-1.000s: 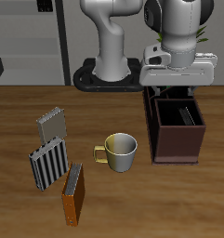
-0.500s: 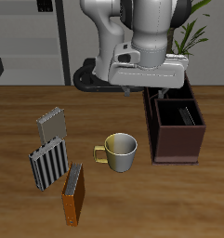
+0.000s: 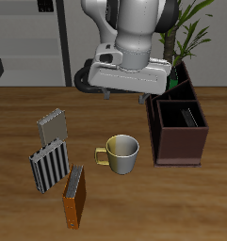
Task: Place the green book into the left desk caddy's left compartment and place the black book into the left desk caddy's right compartment and place the orange book into the left desk caddy's right compartment
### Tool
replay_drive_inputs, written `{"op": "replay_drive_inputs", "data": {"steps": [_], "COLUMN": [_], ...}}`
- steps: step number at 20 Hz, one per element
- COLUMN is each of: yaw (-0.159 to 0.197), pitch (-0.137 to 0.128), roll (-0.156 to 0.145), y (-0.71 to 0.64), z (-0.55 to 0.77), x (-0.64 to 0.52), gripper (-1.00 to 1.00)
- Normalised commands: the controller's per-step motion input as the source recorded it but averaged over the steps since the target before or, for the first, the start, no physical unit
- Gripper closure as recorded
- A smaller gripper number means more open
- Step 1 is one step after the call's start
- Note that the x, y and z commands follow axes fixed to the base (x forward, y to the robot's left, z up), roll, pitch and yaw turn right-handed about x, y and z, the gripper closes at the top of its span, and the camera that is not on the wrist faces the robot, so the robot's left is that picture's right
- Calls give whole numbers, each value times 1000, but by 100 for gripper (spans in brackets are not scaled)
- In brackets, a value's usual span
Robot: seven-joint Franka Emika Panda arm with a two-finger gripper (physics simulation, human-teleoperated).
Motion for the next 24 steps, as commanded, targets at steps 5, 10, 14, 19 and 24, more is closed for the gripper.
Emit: {"op": "replay_drive_inputs", "data": {"steps": [5, 10, 14, 19, 24], "yaw": [-16, 3, 28, 32, 7], "pitch": [2, -11, -2, -8, 0], "roll": [32, 51, 47, 7, 4], "y": [-285, -182, -106, -208, -224], "z": [50, -26, 14, 82, 16], "x": [79, 42, 146, 349, 290], "gripper": [-100, -100, -100, -100, -100]}}
